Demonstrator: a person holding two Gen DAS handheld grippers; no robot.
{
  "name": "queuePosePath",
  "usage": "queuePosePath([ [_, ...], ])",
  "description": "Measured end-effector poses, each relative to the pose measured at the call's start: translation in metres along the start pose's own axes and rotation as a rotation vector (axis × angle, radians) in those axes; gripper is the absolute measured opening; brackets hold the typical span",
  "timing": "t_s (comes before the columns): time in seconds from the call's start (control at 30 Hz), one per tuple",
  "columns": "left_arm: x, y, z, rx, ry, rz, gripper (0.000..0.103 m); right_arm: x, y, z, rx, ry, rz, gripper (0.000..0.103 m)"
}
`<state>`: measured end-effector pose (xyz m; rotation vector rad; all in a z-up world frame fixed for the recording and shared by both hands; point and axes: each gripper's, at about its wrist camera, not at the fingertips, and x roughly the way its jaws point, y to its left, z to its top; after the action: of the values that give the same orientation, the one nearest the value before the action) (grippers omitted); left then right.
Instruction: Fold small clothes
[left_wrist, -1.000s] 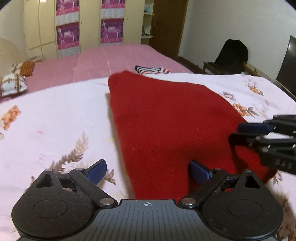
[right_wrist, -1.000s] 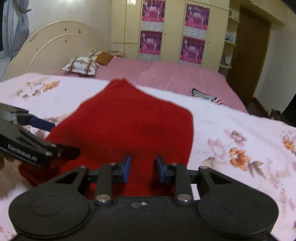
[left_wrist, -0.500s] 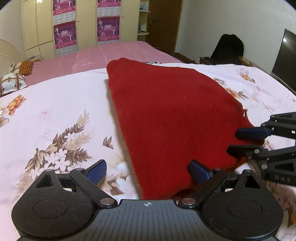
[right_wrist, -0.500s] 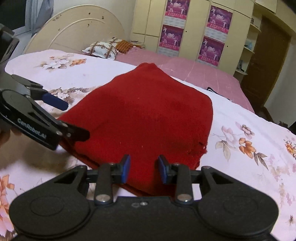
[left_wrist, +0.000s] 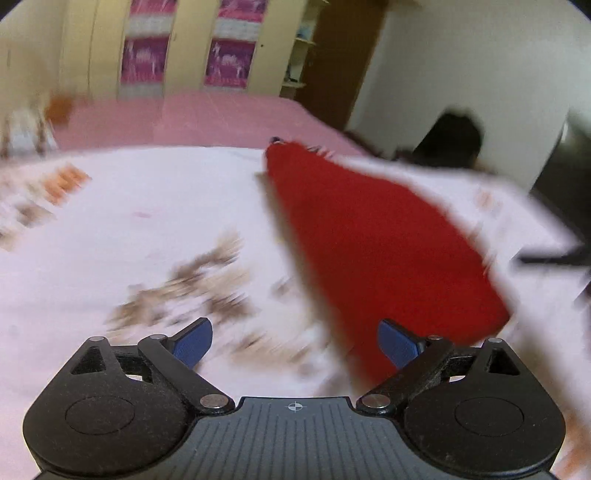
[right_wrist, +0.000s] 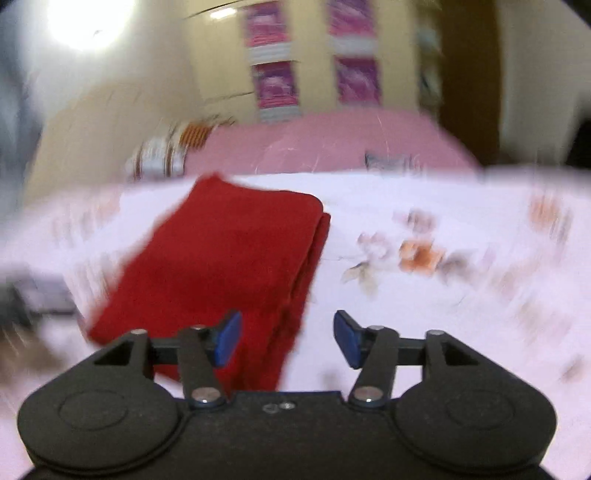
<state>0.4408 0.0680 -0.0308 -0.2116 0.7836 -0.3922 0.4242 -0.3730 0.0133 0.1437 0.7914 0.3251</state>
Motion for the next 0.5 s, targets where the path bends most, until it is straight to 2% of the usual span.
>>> queuePosePath([
  [0.07,0.019,0.008,0.014,-0.126,0.028,-0.092,0.096,0.017,-0.023,0.011,0.197,0.005,0.112,0.057],
  [0.17,0.047,0.022,0.024,-0.278,0.081,-0.181,0.096,0.045,-0.046,0.017,0.361,0.042,0.196,0.06],
  [0.27,0.068,0.031,0.028,-0.338,0.129,-0.216,0.095,0.065,-0.065,0.014,0.472,0.075,0.272,0.063],
  [0.4,0.083,0.033,0.029,-0.352,0.135,-0.245,0.094,0.082,-0.078,0.012,0.48,0.122,0.286,0.064],
  [0.5,0.093,0.031,0.033,-0.35,0.136,-0.273,0.094,0.097,-0.079,0.008,0.454,0.164,0.341,0.06],
])
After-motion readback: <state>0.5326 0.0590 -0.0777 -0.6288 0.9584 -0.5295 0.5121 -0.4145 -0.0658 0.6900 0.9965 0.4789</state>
